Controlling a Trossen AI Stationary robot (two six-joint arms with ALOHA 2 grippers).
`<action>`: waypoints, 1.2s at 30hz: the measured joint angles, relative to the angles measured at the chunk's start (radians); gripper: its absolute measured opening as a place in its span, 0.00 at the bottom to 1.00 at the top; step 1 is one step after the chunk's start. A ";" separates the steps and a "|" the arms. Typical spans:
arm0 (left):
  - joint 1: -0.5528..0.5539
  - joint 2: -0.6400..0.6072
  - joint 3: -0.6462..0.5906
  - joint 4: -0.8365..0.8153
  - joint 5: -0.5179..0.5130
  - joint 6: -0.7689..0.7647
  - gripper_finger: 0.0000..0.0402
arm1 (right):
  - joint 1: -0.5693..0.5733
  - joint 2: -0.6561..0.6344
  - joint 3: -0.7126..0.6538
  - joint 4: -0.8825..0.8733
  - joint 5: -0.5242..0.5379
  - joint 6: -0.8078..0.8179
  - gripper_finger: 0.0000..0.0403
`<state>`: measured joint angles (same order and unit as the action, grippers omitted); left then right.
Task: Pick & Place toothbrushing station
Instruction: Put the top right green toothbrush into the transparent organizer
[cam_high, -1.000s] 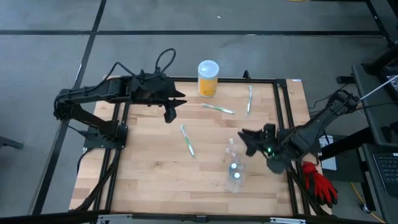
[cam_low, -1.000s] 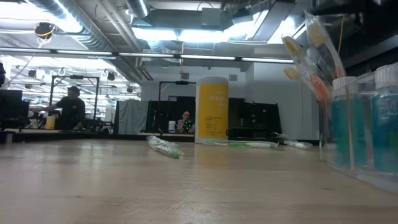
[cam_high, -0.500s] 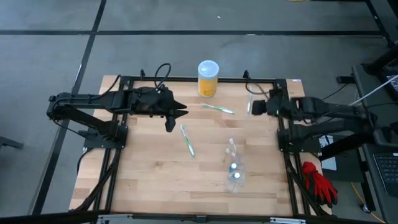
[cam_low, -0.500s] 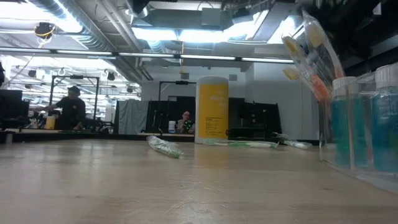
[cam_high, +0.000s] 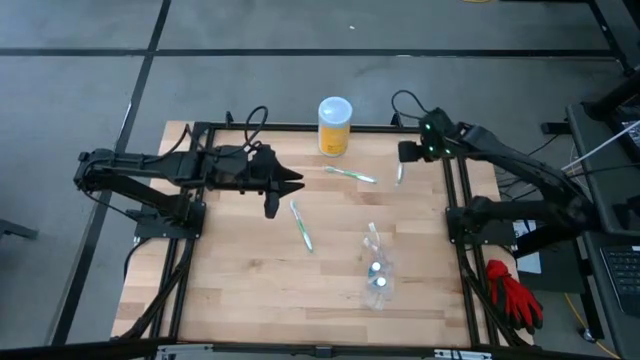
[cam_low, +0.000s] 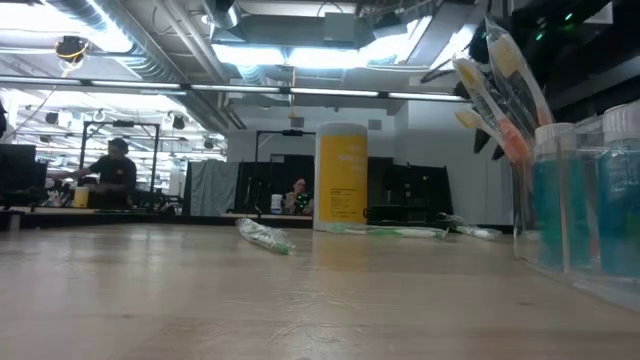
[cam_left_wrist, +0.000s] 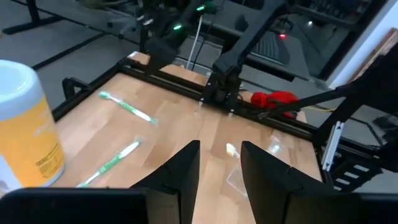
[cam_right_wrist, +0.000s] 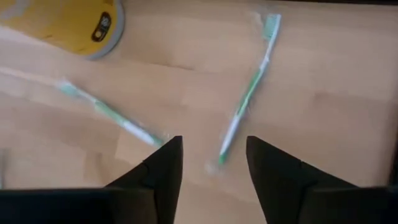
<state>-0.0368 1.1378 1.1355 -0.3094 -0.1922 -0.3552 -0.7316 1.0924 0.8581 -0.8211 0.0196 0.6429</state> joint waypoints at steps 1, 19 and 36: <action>-0.004 0.000 0.000 0.004 0.000 -0.004 0.28 | -0.020 0.028 0.000 0.025 -0.017 -0.016 0.45; -0.082 0.000 0.000 0.060 -0.084 -0.047 0.28 | -0.206 0.411 0.000 0.217 -0.049 -0.160 0.45; -0.082 0.000 0.000 0.106 -0.084 -0.051 0.26 | -0.222 0.584 0.089 0.238 -0.019 -0.126 0.39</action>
<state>-0.1192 1.1381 1.1355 -0.2032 -0.2764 -0.4061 -0.9536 1.6765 0.9473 -0.5831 0.0001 0.5165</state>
